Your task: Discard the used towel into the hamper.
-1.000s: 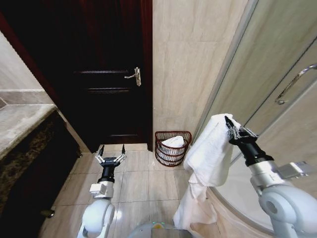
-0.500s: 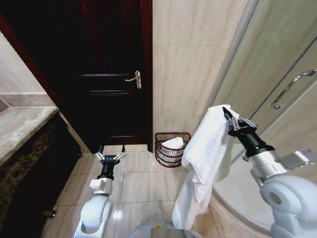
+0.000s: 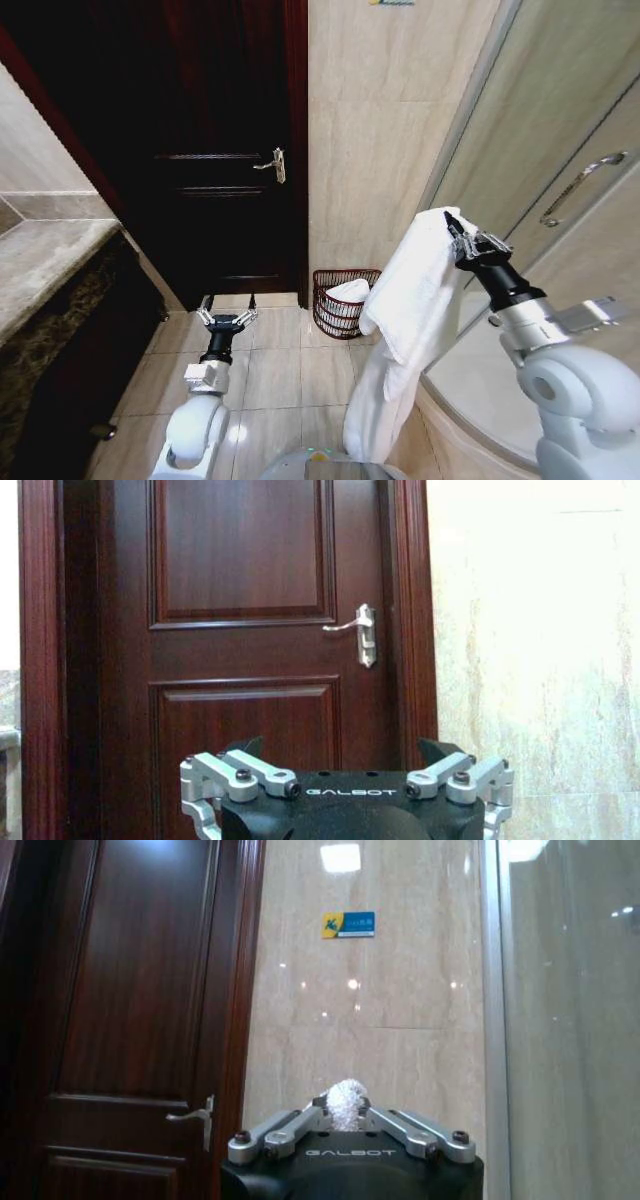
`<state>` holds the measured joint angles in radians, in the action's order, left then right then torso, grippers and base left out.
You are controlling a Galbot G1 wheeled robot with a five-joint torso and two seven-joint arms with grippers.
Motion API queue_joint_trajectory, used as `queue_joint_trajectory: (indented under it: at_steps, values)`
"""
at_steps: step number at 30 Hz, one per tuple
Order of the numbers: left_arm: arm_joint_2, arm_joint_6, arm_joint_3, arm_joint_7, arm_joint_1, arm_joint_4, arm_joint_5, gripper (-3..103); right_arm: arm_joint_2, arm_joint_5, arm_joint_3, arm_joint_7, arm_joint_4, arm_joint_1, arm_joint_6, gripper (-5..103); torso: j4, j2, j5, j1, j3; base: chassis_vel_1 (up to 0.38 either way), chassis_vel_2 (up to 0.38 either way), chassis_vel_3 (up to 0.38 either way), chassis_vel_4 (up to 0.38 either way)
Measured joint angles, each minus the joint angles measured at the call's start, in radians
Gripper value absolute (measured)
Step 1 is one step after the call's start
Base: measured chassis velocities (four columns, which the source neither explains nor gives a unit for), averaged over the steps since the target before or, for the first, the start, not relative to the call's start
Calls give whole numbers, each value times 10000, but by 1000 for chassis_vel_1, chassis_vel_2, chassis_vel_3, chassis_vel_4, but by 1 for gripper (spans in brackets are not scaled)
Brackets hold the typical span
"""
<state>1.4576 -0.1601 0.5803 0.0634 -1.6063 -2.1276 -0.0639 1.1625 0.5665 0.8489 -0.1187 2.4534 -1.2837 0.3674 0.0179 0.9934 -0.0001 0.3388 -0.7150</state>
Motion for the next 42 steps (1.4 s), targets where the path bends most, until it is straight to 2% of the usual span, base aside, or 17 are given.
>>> queue_joint_trajectory:
  at_steps: [11, 33, 42]
  values:
    - [57, -257, 13, -20, 9, 71, 17, 100, -3, -98, 0, 2, 9, -111, -93, 5, 0, -46, 1, -21, 28, 0, 0, 0, 0]
    - [49, -286, 13, 7, 14, 101, 3, 100, 101, -486, -75, -51, 32, -273, -149, 5, 0, -106, 2, -49, 62, -42, 56, 42, -60]
    - [77, -330, -37, 14, 31, 100, -11, 100, 212, -334, 42, -104, 101, -593, -437, 5, 2, -119, 1, -49, 66, 7, 80, -8, -74]
